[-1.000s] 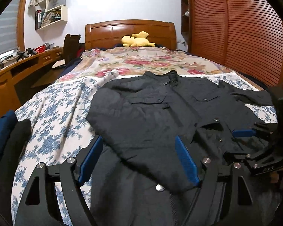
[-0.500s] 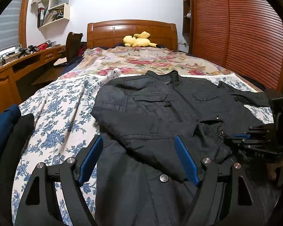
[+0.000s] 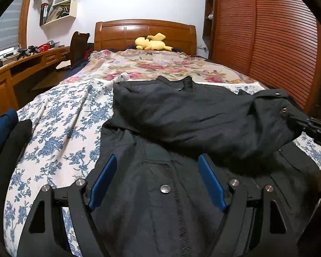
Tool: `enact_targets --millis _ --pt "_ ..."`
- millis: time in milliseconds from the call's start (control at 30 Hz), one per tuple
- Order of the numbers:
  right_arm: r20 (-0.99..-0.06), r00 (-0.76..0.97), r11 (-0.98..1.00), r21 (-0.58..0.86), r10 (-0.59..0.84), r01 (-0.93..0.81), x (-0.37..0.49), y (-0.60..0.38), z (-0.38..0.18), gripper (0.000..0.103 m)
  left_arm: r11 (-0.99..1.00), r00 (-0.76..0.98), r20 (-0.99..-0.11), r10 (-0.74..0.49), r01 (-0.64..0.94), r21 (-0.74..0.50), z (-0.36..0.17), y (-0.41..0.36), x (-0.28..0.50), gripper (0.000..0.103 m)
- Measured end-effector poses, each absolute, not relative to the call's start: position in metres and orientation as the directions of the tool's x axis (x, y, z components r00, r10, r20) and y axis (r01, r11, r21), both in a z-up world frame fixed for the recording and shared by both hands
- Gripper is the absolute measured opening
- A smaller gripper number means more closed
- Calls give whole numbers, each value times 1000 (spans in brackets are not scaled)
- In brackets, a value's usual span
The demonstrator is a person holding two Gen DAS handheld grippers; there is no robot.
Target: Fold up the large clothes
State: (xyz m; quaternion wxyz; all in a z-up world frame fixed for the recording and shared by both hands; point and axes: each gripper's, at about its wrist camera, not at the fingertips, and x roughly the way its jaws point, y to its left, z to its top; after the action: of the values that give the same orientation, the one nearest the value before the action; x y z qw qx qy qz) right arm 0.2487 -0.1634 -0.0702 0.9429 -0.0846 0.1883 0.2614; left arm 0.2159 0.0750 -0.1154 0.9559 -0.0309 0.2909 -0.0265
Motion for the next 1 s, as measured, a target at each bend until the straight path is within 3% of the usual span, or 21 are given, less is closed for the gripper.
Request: enact_targets --millis 233,467,700,833,933,1000 --pt "-392 836 891 -81 383 -446 227 -200 -85 8 995 844 -529 -87 52 -80 -105 58 211 79" --pt "-509 798 901 -90 324 -423 234 -187 -117 8 994 844 -525 -109 85 -71 -102 37 213 79" --pt "-532 776 890 -85 339 -447 235 -185 -113 9 991 831 -540 -135 121 -61 -106 17 221 79" --pt "-515 783 895 -67 348 -442 226 -196 -104 18 988 826 -544 -149 142 -55 -107 6 224 79" --pt "-494 801 903 -71 337 -423 224 -207 -98 44 985 824 -542 -166 160 -59 -106 -2 226 79" --pt "-475 811 905 -66 342 -420 219 -213 -93 49 983 824 -539 -176 172 -58 -105 -9 227 79"
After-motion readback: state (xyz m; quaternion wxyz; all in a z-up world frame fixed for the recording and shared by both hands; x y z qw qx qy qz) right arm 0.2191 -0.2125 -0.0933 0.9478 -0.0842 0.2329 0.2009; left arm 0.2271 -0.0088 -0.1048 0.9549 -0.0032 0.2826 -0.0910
